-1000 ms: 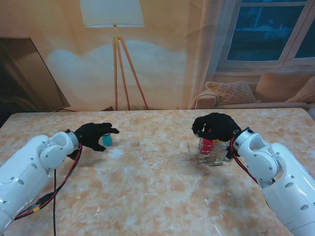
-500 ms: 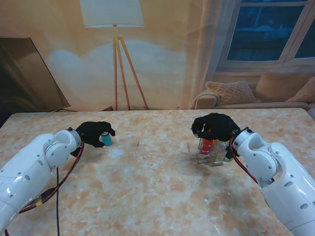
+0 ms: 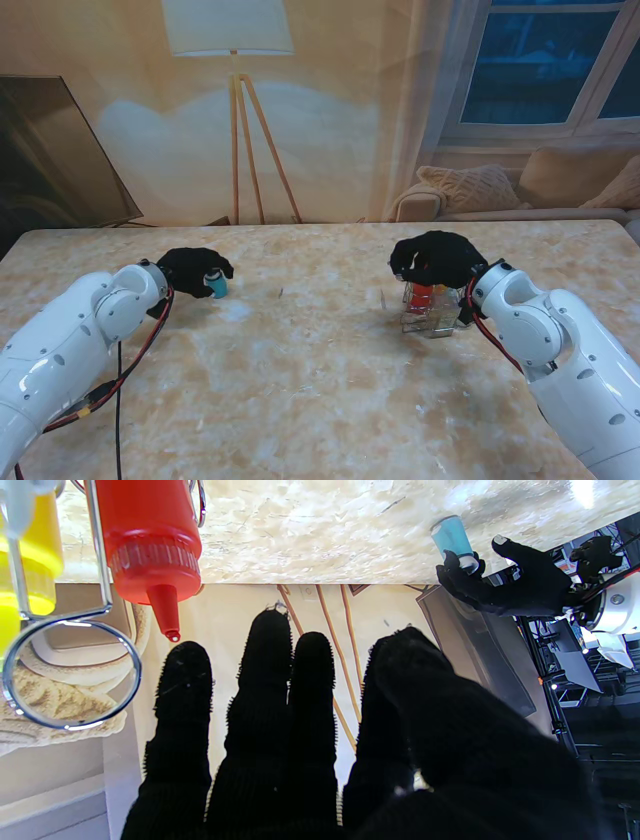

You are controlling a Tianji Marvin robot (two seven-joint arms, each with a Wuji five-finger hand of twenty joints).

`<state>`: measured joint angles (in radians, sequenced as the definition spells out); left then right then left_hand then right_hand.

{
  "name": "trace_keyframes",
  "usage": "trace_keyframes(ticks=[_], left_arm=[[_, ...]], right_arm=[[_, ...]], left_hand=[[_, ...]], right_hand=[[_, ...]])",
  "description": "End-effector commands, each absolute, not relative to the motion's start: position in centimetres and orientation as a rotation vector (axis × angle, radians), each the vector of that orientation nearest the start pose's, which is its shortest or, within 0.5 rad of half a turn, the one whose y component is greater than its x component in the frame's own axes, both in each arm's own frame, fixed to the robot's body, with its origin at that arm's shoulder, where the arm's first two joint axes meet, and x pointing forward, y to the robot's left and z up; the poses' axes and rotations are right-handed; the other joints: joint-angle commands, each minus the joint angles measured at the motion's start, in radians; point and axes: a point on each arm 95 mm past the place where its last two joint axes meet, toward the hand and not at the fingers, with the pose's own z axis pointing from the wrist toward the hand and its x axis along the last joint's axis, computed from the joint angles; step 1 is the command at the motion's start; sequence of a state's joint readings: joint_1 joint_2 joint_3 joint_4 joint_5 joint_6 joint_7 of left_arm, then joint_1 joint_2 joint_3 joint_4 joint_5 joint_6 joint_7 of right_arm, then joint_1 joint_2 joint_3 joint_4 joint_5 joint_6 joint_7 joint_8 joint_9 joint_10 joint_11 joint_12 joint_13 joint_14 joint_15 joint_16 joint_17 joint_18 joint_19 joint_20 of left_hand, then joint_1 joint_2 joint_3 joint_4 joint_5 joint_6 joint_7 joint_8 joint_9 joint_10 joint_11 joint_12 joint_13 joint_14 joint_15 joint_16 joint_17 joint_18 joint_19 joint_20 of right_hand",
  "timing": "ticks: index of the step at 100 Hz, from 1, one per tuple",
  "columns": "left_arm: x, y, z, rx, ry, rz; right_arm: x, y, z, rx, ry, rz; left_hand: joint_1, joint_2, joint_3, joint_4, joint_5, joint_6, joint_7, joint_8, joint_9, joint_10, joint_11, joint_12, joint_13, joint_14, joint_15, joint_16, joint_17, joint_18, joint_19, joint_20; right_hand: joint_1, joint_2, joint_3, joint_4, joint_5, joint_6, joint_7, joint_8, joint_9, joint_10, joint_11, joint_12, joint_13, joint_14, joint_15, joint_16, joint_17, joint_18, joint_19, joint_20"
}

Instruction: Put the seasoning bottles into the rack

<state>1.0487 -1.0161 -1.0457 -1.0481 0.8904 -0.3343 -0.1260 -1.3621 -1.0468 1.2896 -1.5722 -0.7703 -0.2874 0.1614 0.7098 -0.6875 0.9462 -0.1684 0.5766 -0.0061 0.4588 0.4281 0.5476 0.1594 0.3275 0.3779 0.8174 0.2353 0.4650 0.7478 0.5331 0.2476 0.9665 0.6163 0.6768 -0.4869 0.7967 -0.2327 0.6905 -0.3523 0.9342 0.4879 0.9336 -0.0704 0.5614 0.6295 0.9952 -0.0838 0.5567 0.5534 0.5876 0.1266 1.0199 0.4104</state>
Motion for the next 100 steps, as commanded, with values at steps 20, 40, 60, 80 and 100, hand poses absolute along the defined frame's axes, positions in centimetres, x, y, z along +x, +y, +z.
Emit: trace_keyframes(ticks=[20,40,60,80,100], left_arm=[[52.20,8.08,-31.05,-1.179,1.819,-1.322],[52.41,7.74,-30.86,-1.168,1.836,-1.325],[52.59,7.52,-30.88,-1.179,1.837,-1.327],[52.76,7.55,-30.89,-1.197,1.803,-1.342],[52.82,7.77,-31.11,-1.224,1.779,-1.349]], right_arm=[[45.48,-2.04,-24.43,1.118,1.612,1.712],[45.56,-2.06,-24.46,1.122,1.610,1.709],[45.60,-2.04,-24.45,1.124,1.607,1.711],[45.60,-1.97,-24.53,1.131,1.603,1.711],[45.73,-1.84,-24.58,1.136,1.609,1.706]], left_hand=[[-0.019,0.014,-0.009,-0.002,-0.033,-0.035,-0.065,-0.042,-0.095,0.047,-0.049,-0.036,-0.046,0.046,0.000,-0.024,-0.049,0.067,0.005,0.052],[0.040,0.047,-0.034,0.010,0.081,-0.030,0.060,0.028,-0.058,0.024,-0.021,-0.012,-0.010,0.015,0.064,0.020,-0.015,0.037,0.049,0.083],[0.227,0.045,-0.173,-0.062,0.152,0.006,0.226,0.071,0.062,-0.013,0.071,0.036,0.100,-0.059,0.127,0.077,0.094,-0.062,0.091,0.061],[0.326,0.068,-0.224,-0.042,0.196,0.036,0.386,0.048,0.234,0.004,0.160,0.178,0.216,-0.124,0.078,0.185,0.182,-0.119,0.091,0.038],[0.336,0.082,-0.231,-0.040,0.217,0.043,0.419,0.039,0.317,0.038,0.127,0.253,0.240,-0.130,0.072,0.177,0.203,-0.123,0.087,0.039]], right_hand=[[-0.010,-0.033,0.041,0.017,0.023,-0.044,0.040,0.014,0.035,-0.028,0.002,0.013,0.019,-0.025,0.007,0.014,-0.002,-0.002,-0.006,-0.007],[-0.014,-0.031,0.047,0.014,0.023,-0.043,0.041,0.013,0.035,-0.028,0.001,0.014,0.020,-0.024,0.007,0.014,-0.002,-0.002,-0.006,-0.008],[-0.013,-0.030,0.047,0.014,0.025,-0.042,0.042,0.013,0.036,-0.026,0.001,0.015,0.020,-0.024,0.007,0.014,-0.003,-0.002,-0.006,-0.008],[-0.015,-0.026,0.046,0.014,0.026,-0.041,0.044,0.014,0.036,-0.027,0.001,0.015,0.020,-0.023,0.007,0.015,-0.003,-0.001,-0.006,-0.008],[-0.014,-0.025,0.043,0.014,0.026,-0.041,0.043,0.013,0.036,-0.028,0.001,0.015,0.018,-0.023,0.007,0.015,-0.003,-0.001,-0.005,-0.008]])
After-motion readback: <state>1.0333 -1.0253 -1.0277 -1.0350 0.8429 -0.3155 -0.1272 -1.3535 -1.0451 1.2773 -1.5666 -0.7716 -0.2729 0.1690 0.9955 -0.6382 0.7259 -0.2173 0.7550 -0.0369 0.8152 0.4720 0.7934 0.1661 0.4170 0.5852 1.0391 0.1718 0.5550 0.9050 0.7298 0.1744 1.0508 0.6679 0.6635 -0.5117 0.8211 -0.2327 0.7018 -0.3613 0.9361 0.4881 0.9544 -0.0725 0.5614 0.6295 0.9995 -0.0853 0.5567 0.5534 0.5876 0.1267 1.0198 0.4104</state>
